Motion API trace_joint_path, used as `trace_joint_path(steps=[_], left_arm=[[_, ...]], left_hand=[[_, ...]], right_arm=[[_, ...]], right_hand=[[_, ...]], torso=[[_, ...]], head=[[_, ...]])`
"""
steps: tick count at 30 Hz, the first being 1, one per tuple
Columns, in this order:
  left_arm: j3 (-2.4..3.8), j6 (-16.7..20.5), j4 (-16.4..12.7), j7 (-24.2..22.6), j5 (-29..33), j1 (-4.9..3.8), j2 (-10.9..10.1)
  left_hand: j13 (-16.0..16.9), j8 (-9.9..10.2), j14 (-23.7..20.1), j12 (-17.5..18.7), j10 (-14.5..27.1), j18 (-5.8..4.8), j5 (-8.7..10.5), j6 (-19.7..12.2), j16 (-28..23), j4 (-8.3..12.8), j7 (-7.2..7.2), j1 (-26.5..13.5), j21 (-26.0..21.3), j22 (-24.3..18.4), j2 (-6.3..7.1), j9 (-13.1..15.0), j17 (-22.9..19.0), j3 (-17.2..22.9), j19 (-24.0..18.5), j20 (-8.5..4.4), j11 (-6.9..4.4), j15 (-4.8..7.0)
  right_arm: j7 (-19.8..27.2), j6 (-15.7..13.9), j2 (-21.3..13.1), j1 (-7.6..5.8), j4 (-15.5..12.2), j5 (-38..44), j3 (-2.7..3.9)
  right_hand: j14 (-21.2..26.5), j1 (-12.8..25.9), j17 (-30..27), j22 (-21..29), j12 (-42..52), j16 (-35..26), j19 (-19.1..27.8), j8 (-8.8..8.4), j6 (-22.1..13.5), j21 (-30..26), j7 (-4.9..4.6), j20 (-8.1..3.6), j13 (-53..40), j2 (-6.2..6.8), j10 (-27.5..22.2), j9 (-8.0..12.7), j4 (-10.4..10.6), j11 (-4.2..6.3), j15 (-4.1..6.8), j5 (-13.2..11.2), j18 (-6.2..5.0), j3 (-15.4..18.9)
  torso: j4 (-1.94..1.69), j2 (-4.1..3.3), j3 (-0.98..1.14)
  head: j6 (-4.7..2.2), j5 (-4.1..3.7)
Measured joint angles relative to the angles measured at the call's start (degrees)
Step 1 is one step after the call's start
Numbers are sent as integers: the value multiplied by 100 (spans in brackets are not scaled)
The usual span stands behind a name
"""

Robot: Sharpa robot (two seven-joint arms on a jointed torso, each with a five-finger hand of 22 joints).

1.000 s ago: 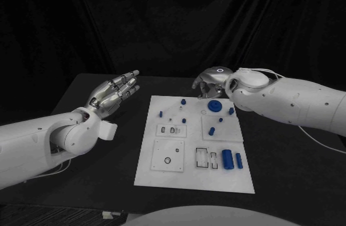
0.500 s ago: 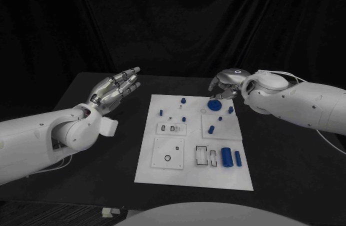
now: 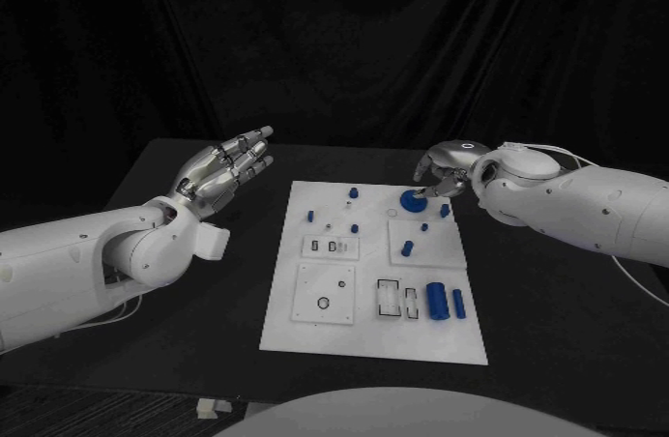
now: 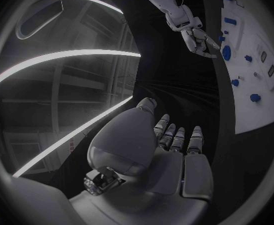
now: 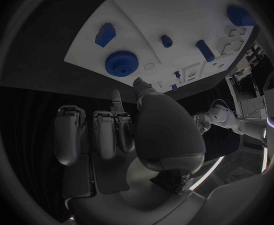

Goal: Assemble the parts on the task board

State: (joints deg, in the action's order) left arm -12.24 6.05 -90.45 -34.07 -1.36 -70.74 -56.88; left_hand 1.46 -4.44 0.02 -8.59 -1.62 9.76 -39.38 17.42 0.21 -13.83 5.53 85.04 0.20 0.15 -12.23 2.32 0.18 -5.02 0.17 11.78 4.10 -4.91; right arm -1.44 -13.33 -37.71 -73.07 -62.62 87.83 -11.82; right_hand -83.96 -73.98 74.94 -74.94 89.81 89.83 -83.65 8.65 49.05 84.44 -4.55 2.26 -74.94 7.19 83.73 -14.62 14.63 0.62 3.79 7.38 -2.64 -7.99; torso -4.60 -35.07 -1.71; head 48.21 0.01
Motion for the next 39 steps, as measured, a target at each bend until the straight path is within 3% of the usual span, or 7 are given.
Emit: trace_joint_path(steps=[9, 21, 27, 35, 39], left_arm=[[0, -24, 14, -1, 0, 3, 2], [-1, -48, 20, -2, 0, 9, 5], [-1, -57, 21, -2, 0, 9, 5], [-1, -65, 22, -2, -1, 10, 5], [-1, -68, 23, -2, -1, 10, 5]], left_hand=[[0, 0, 0, 0, 0, 0, 0, 0, 0, 0, 0, 0, 0, 0, 0, 0, 0, 0, 0, 0, 0, 0], [0, 0, 0, 0, 0, 0, 0, 0, 0, 0, 0, 0, 0, 0, 0, 0, 0, 0, 0, 0, 0, 0], [0, 0, 0, 0, 0, 0, 0, 0, 0, 0, 0, 0, 0, 0, 0, 0, 0, 0, 0, 0, 0, 0], [0, 0, 22, 0, 21, 0, 0, 0, 0, 0, 0, 23, 0, 0, -23, 0, 0, 0, 0, 0, 21, -21], [0, 0, 22, 0, 21, 0, 0, 0, 0, 0, 0, 23, 0, 0, -23, 0, 0, 0, 0, 0, 21, -21]], right_arm=[[-90, 75, 84, 65, 158, -11, 0], [-113, 145, 243, 153, 389, -17, 1], [-107, 164, 280, 199, 421, -19, 1], [-91, 160, 287, 220, 418, -20, 0], [-83, 158, 285, 224, 409, -21, 0]], right_hand=[[0, -90, -1, 0, 0, 0, -20, -163, -297, 0, -67, 20, 1, 90, 20, 125, 78, -20, 0, -12, -2, -16], [-7, -151, -1, 2, 0, 0, -41, -184, -332, 0, -90, 41, 2, 146, 40, 168, 94, -41, -7, -12, -2, -32], [-1, -210, -1, 2, 0, 0, -19, -113, -112, 0, -82, 62, 2, 116, 27, 134, 94, -55, -34, 29, -3, -32], [5, -296, -2, 2, 0, 0, -20, -67, -83, 0, -69, 62, 2, 136, 18, 104, 76, -63, -38, 40, -3, -50], [5, -404, -2, 3, 0, 0, -20, 36, -1, 0, -46, 62, 2, 123, 18, 32, 41, -63, -38, 225, -3, -82]], torso=[[-12, -1, 1], [-13, -1, 2], [-14, -1, 2], [-18, -1, 1], [-18, -1, 1]], head=[[7, -28], [-2, -28], [19, -32], [37, -28], [43, -26]])
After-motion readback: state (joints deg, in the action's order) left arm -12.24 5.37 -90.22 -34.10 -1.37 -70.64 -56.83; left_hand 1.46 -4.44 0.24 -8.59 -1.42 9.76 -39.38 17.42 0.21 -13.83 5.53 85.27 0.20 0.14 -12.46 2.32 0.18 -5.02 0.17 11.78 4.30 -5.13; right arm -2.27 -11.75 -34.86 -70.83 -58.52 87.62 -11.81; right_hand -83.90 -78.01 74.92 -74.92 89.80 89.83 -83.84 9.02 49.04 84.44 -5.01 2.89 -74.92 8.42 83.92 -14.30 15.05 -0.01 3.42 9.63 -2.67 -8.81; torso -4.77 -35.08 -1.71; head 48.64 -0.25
